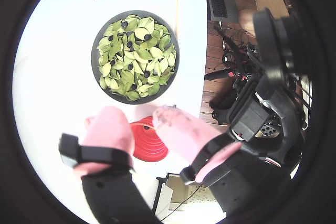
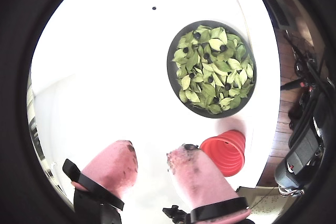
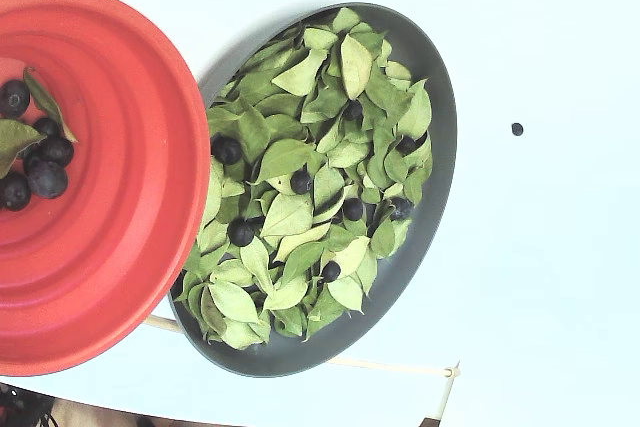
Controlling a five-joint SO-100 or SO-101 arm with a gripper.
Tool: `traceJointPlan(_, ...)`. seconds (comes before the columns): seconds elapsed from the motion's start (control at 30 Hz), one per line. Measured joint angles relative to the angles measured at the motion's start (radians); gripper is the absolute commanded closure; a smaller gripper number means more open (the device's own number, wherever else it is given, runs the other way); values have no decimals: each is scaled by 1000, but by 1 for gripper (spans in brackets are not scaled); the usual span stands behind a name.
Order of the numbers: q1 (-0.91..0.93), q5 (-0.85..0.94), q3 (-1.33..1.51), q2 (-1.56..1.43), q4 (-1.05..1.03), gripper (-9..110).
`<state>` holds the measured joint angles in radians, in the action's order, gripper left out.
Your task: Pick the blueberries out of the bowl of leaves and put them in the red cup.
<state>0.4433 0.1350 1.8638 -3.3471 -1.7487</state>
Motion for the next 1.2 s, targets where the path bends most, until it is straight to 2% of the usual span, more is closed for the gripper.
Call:
traceJointPlan(0.07, -61, -9, 0, 0, 3, 92)
traceJointPlan(0.13, -249, 3, 0, 0, 5, 92)
traceJointPlan(0.23, -316, -3, 0, 0, 5, 92)
traceJointPlan(1.2, -354, 15, 0, 0, 18, 91)
